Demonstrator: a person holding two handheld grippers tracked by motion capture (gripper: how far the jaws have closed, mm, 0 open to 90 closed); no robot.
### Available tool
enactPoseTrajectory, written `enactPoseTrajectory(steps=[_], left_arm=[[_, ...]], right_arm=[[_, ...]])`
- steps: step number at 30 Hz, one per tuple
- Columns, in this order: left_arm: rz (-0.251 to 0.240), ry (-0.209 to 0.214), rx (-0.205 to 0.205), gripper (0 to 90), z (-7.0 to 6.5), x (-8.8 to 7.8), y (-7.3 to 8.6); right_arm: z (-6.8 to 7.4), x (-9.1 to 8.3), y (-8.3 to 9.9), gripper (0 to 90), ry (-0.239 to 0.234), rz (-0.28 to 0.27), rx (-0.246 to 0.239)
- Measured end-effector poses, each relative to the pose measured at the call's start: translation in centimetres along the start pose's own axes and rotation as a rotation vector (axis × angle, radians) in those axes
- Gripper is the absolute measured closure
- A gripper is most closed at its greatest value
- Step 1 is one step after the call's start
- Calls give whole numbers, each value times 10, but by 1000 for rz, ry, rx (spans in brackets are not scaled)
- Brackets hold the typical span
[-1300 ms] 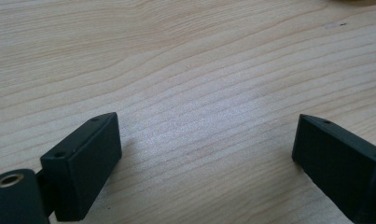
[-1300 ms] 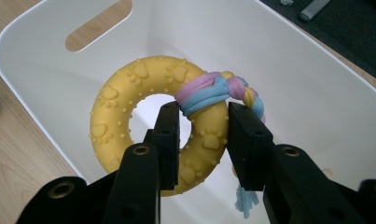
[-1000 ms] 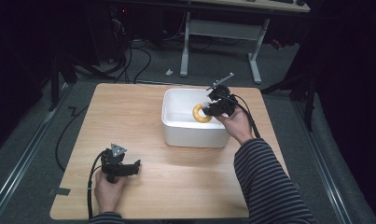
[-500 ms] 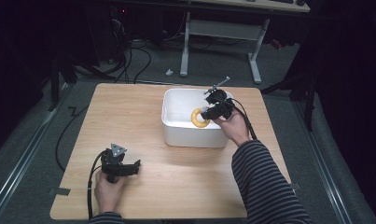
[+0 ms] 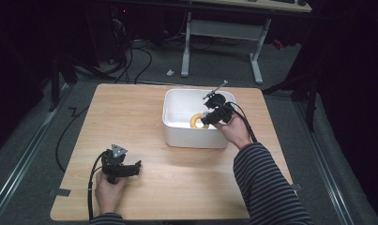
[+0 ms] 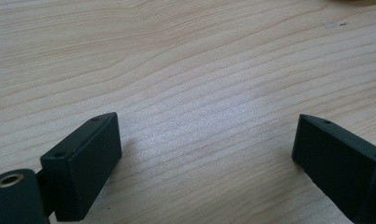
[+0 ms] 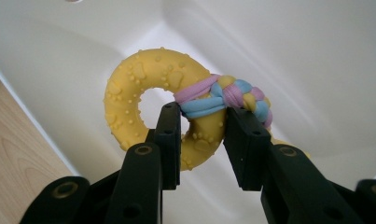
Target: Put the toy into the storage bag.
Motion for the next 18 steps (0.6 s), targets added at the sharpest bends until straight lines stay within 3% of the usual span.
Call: enactPoseTrajectory(steps=[9, 18], left_arm=[[0, 0, 0, 84, 0, 0, 0], [0, 0, 0, 84, 0, 0, 0]], right_arm=[[4, 3, 3, 676, -26, 32, -8], [3, 1, 5, 670, -38, 28, -3]])
Point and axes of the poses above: each handheld gripper's, and its own axes: x roughly forward along the jaws, y roughly out of its underside, z roughly to its left, the point moved 6 cm from there along x, roughly forward along the jaws, and after that the axes turned 3 degrees about z, right-handed, at the moved point
